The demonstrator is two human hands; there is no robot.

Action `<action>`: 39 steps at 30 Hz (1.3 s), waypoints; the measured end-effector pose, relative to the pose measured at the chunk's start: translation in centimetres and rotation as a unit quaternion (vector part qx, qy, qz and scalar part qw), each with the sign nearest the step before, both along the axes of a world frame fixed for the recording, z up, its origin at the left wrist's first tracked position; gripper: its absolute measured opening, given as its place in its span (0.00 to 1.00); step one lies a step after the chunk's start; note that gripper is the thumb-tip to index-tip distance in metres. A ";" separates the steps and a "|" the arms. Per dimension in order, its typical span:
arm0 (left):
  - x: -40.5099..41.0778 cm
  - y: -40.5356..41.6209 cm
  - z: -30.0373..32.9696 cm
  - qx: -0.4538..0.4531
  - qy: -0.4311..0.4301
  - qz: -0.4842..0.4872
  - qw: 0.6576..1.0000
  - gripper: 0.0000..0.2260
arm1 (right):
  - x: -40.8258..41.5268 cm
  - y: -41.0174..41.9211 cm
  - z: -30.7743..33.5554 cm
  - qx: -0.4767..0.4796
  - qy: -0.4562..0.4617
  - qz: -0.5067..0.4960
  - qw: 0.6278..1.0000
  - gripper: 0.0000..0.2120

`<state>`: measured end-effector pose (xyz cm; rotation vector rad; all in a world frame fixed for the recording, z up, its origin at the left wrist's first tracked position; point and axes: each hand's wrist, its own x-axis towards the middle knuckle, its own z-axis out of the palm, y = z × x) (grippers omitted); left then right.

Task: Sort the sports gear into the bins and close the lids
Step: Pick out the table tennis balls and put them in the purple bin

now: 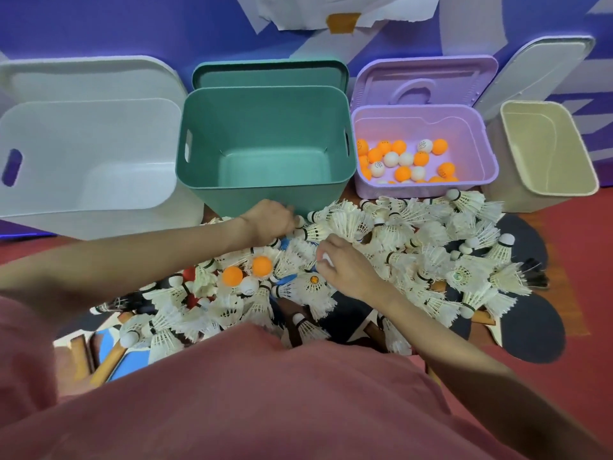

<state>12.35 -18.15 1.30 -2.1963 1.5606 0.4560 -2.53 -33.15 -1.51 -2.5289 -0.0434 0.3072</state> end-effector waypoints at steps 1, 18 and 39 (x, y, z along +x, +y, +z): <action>-0.5 0.9 0.5 -0.028 -0.002 0.019 0.999 0.11 | 0.2 0.6 0.0 -0.010 0.002 0.016 1.000 0.06; -7.8 19.0 -2.2 -0.346 0.122 0.422 0.829 0.18 | 4.7 10.0 -1.9 -0.197 0.051 0.190 0.961 0.22; -7.5 14.5 -5.1 -0.172 0.067 0.499 0.846 0.24 | 4.2 8.5 -0.4 -0.143 0.013 0.086 0.986 0.19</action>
